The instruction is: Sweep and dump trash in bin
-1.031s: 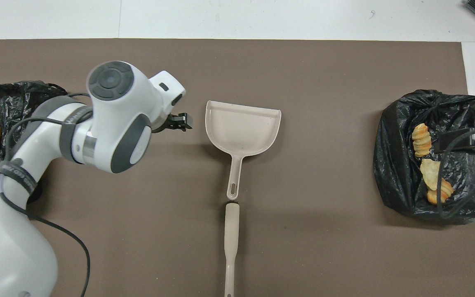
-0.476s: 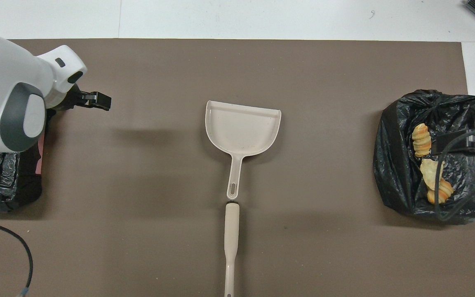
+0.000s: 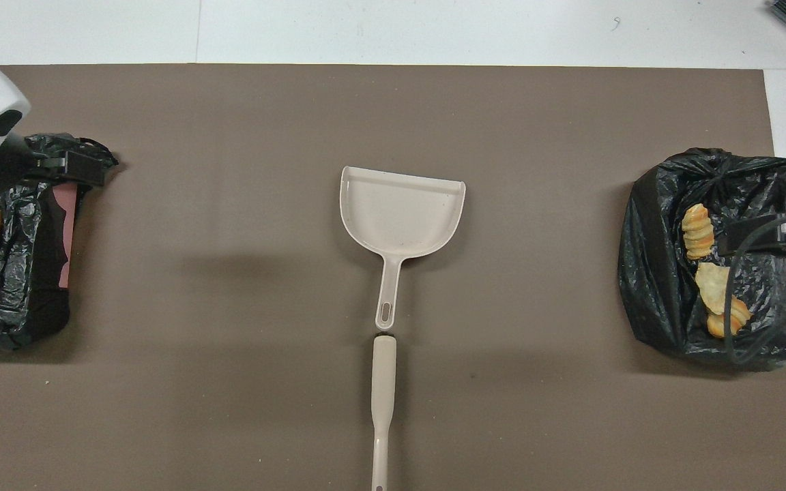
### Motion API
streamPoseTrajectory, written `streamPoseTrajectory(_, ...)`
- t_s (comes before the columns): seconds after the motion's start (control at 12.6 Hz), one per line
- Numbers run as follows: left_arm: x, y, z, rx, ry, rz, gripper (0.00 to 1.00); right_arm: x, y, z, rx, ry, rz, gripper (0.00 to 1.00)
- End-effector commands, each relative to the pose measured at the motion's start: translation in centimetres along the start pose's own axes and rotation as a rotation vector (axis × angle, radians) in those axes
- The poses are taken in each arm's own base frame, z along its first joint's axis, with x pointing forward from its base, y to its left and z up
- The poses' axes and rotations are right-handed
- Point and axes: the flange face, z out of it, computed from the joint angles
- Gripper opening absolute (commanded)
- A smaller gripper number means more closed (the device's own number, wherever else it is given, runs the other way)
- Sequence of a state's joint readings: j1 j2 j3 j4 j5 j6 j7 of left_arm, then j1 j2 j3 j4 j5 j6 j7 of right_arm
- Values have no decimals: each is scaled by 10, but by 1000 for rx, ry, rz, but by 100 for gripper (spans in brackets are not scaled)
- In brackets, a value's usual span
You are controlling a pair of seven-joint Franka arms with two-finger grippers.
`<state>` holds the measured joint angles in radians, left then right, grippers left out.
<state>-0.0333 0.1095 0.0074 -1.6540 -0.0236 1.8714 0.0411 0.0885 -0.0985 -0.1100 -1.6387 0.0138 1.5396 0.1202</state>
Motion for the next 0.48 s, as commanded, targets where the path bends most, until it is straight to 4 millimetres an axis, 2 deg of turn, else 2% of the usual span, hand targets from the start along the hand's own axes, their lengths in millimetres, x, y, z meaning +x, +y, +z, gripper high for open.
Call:
streamPoseTrajectory(0.0, -27, -9, -33, 8, -33, -13, 100, 0, 5, -1, 10, -3, -18, 100)
streamPoseTrajectory(0.24, -53, -8, -63, 3, -85, -9, 100, 0, 6, 0, 21, 0, -14, 100)
streamPoseTrajectory(0.4, -64, -8, -80, 3, -79, -9, 100, 0, 5, 1, 21, -1, -12, 100)
